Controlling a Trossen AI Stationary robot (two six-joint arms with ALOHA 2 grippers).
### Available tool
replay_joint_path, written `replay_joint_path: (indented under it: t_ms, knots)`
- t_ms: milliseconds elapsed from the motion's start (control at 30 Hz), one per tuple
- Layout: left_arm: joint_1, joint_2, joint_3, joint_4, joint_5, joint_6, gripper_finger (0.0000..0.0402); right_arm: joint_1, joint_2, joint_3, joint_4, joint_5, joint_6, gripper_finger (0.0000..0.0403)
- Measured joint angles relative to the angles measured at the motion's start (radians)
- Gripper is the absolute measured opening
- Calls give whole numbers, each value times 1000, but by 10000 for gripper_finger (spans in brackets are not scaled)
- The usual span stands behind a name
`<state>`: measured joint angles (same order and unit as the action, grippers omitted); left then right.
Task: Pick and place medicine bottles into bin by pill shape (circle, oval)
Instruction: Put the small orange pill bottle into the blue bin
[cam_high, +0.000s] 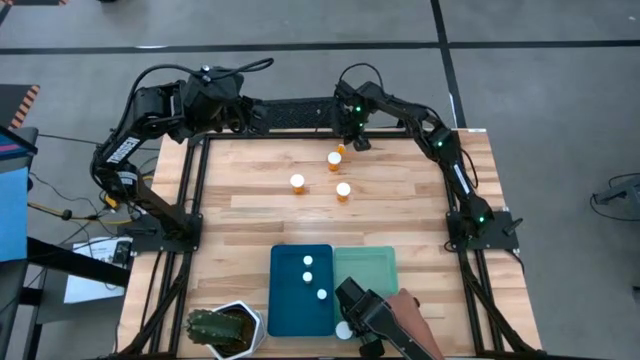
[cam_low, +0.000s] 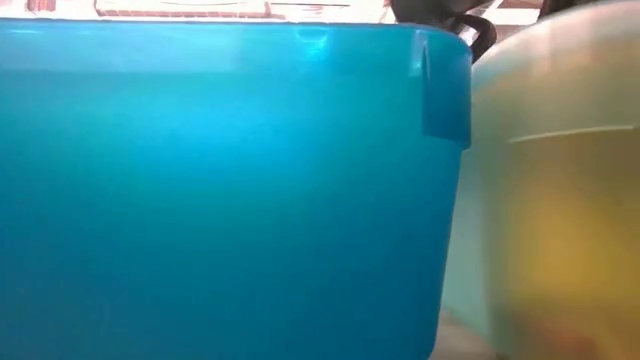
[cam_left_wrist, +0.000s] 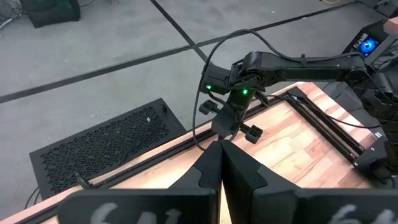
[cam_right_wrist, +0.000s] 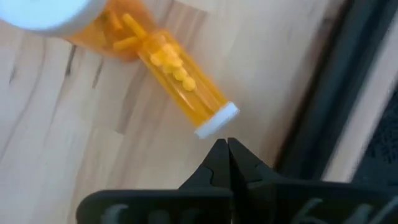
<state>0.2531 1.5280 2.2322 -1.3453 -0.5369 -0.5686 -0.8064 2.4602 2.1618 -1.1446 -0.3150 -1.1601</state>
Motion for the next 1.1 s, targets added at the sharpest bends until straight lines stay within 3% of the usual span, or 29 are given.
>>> replay_joint_path:
  t_ms: [533, 1100]
  knots:
    - [0, 0, 0, -6, 10, 8, 0, 70, 1, -3, -50, -1, 8, 0]
    - [0, 0, 0, -4, 29, 16, 0, 65, -4, 6, -33, 27, 29, 0]
